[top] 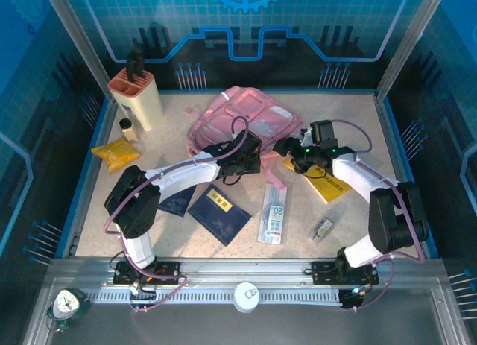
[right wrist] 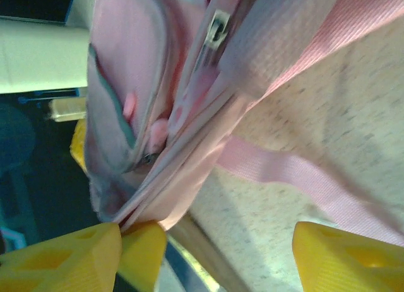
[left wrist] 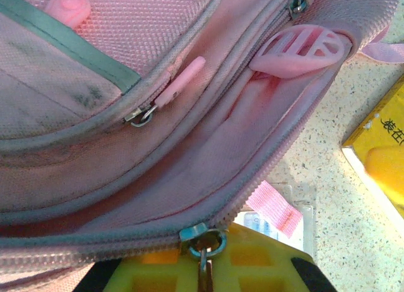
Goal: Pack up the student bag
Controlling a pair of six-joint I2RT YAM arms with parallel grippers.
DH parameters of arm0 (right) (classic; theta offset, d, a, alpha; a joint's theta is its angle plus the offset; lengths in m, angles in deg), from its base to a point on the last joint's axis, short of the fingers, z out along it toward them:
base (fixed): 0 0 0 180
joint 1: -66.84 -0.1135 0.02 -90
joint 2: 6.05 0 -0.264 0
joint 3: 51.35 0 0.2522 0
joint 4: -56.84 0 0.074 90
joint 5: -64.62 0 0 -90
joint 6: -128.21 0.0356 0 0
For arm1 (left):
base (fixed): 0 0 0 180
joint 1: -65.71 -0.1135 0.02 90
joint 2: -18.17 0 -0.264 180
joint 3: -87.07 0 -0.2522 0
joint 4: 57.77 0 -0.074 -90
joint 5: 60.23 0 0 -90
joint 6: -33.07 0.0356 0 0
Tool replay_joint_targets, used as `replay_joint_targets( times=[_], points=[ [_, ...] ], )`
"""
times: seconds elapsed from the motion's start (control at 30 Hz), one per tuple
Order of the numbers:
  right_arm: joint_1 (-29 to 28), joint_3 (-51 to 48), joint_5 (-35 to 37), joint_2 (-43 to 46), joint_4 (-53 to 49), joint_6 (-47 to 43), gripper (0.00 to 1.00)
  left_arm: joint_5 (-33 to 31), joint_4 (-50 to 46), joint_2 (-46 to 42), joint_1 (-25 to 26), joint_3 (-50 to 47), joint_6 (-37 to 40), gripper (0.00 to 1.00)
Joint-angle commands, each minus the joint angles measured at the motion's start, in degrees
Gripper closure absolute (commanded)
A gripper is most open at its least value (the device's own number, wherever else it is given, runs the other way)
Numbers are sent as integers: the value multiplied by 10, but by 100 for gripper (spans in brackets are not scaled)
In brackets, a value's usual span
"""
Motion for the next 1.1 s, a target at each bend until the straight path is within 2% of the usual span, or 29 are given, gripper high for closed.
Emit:
replay_joint_targets(
  times=[0.0, 0.1, 0.27, 0.4, 0.67, 0.83, 1.07],
  points=[
    [-11, -1, -23, -18, 59, 86, 29, 14, 24, -17, -1, 6, 22, 100],
    [-22, -2, -5, -34, 94, 125, 31, 34, 43, -20, -2, -5, 19, 100],
    [-32, 18, -2, -79, 122, 159, 40, 45, 49, -23, -1, -8, 11, 100],
    [-38, 30, 11, -101, 136, 161, 58, 60, 48, -23, -1, -3, 16, 100],
    [-22, 58, 28, -116, 105, 121, 99, 75, 11, -37, -2, 1, 40, 100],
    [6, 95, 23, -124, 77, 81, 100, 91, -20, -77, -11, -27, 67, 100],
    [52, 132, 0, -127, 31, 30, 100, 109, -24, -139, -62, -112, 50, 100]
  ],
)
